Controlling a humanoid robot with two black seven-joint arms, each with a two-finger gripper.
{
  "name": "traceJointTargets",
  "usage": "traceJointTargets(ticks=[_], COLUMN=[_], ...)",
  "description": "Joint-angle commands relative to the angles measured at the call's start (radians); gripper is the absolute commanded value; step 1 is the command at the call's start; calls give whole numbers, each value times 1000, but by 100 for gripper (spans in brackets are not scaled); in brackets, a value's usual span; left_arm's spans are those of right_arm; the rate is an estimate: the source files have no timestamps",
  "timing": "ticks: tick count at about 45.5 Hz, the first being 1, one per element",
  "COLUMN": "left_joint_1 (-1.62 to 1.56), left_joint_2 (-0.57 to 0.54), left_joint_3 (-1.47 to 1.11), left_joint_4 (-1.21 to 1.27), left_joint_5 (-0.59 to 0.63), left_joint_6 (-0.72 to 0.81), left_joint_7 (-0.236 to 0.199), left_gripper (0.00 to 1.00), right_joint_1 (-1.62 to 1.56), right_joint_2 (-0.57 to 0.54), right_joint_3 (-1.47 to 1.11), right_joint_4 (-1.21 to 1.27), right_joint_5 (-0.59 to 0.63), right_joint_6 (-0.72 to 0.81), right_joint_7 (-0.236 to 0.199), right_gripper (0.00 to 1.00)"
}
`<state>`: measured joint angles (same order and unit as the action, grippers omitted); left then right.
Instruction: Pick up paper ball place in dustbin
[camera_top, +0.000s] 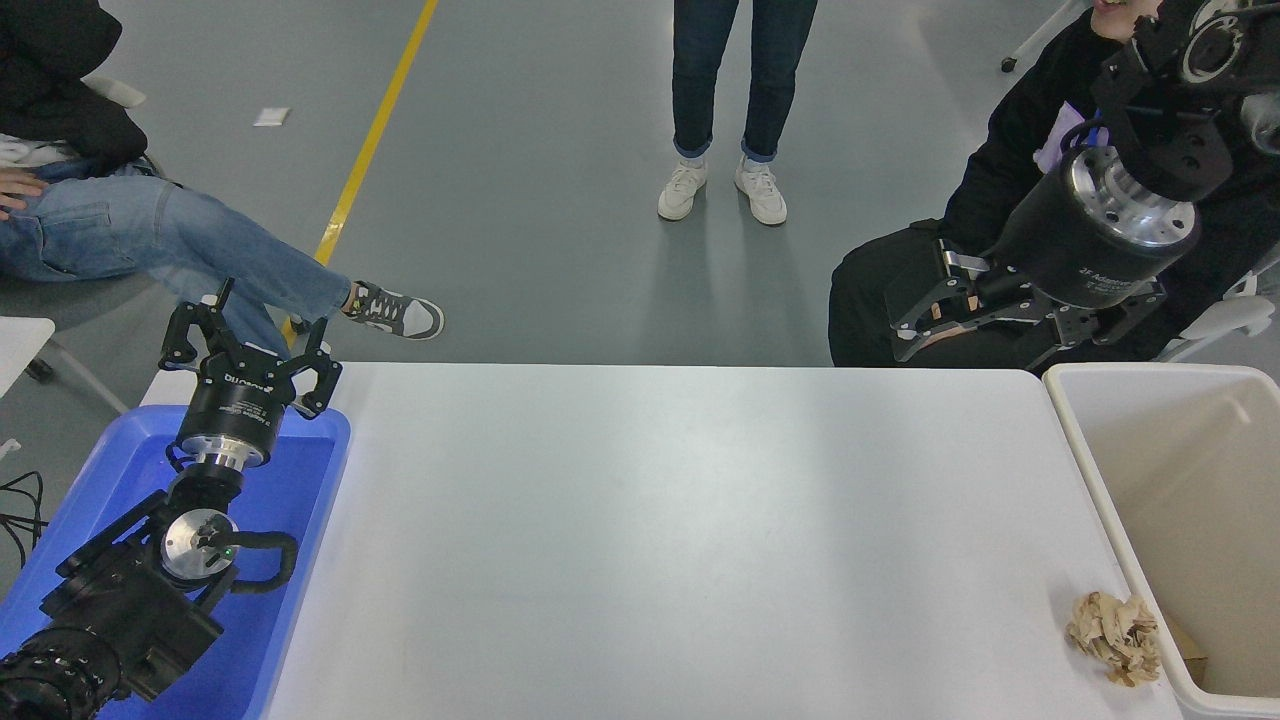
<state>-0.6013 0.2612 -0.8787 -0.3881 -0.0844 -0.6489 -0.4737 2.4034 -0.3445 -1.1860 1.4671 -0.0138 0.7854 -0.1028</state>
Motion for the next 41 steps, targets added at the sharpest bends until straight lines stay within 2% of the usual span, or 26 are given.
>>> traceJointTargets(ticks=[1, 41], left_joint_1=[0, 0], left_joint_2=[0, 0], left_joint_3=[1, 0], left_joint_4=[0, 0], left_joint_5=[2, 0], left_joint_6=[0, 2], left_joint_7=[0, 0], left_gripper=[98, 98], right_joint_1=[3, -1], right_joint_2=[-1, 4], right_joint_3=[-1, -17], right_joint_4=[-1, 1], right_joint_5=[0, 0], right_joint_6=[0, 0], right_joint_7=[0, 0], right_gripper=[100, 100])
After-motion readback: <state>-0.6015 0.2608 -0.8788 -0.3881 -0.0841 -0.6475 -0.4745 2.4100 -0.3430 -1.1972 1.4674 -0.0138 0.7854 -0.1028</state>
